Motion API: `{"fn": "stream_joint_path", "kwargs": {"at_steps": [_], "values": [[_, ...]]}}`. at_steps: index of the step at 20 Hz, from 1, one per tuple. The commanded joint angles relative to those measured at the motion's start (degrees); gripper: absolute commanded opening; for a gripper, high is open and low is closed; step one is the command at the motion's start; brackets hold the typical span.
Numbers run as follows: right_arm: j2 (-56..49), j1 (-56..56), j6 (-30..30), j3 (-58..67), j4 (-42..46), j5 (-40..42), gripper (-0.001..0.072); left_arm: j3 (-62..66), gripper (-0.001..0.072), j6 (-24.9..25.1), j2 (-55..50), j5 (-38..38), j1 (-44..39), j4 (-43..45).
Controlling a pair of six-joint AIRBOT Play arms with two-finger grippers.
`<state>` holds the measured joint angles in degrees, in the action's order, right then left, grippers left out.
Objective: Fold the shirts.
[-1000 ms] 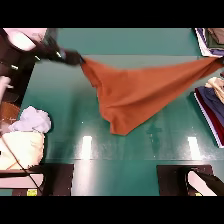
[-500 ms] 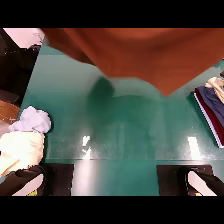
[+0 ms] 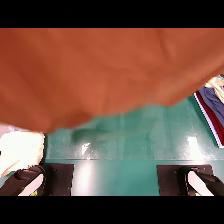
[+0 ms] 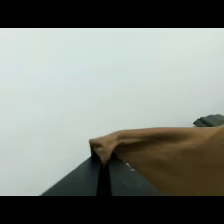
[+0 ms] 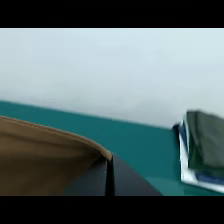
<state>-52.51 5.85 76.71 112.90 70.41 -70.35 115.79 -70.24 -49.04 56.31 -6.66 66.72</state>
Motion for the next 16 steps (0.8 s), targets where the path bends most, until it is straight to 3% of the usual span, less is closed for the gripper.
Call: {"fn": "stream_joint_path", "kwargs": {"at_steps": [1, 8, 12, 16], "values": [[-4.74, -0.94, -0.04, -3.54, 1.62, -6.51, 0.0012, -4.13, 0.0026, -1.99, -4.31, 4.48, 0.04, 4.59], [-29.07, -6.23, 0.0, -6.93, 1.66, -9.57, 0.0013, -11.26, 0.0027, -3.3, -29.29, 7.54, 0.04, 7.82], [-40.13, -7.52, 1.88, -7.23, 1.62, -2.19, 0.0013, -11.34, 0.0027, -3.32, -45.07, 5.6, 0.04, 8.07], [-46.36, -7.52, 4.39, -7.23, 1.53, 3.8, 0.0013, -11.34, 0.0027, -3.32, -53.05, 4.68, 0.04, 8.07]]}}
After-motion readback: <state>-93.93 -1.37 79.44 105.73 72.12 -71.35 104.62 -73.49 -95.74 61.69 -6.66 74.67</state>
